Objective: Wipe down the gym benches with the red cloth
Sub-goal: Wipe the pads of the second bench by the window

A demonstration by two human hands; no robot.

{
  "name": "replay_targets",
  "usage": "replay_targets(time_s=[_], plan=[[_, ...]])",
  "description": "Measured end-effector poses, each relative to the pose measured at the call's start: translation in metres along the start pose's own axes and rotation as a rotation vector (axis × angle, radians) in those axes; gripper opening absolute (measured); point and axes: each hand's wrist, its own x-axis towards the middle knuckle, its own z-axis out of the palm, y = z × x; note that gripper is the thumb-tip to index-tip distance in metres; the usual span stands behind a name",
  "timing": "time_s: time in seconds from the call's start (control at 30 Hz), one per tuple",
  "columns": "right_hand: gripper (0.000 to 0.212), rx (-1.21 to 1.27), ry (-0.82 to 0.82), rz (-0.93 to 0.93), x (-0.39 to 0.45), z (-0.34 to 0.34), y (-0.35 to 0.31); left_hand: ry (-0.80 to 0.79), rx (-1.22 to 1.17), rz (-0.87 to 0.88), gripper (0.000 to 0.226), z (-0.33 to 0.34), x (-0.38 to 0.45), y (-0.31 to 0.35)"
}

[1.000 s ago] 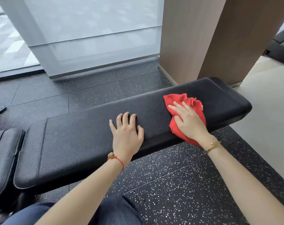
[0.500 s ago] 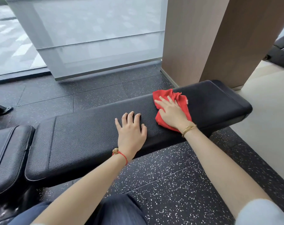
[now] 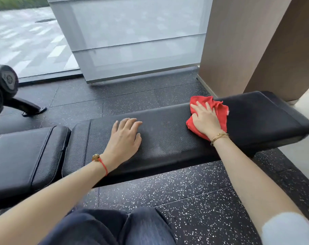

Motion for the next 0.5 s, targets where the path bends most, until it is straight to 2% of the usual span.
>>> replay_targets(time_s=[0.1,0.3,0.4,0.5], plan=[[0.05,-0.01,-0.049,-0.068,-0.001,0.012,-0.039,0.006,0.022,-0.042,0.041,-0.008,-0.014,-0.029],[0.051,0.006,-0.116,-0.391,-0.057,0.037,-0.11,0.039,-0.025,-0.174,0.046,-0.002,-0.043,-0.047],[0.051,0.02,-0.104,-0.477,-0.088,0.037,-0.099,0.058,-0.051,-0.225,0.049,0.007,-0.049,-0.045],[0.049,0.036,-0.066,-0.373,-0.084,0.026,-0.059,0.083,-0.059,-0.243,0.048,0.012,-0.05,-0.044]])
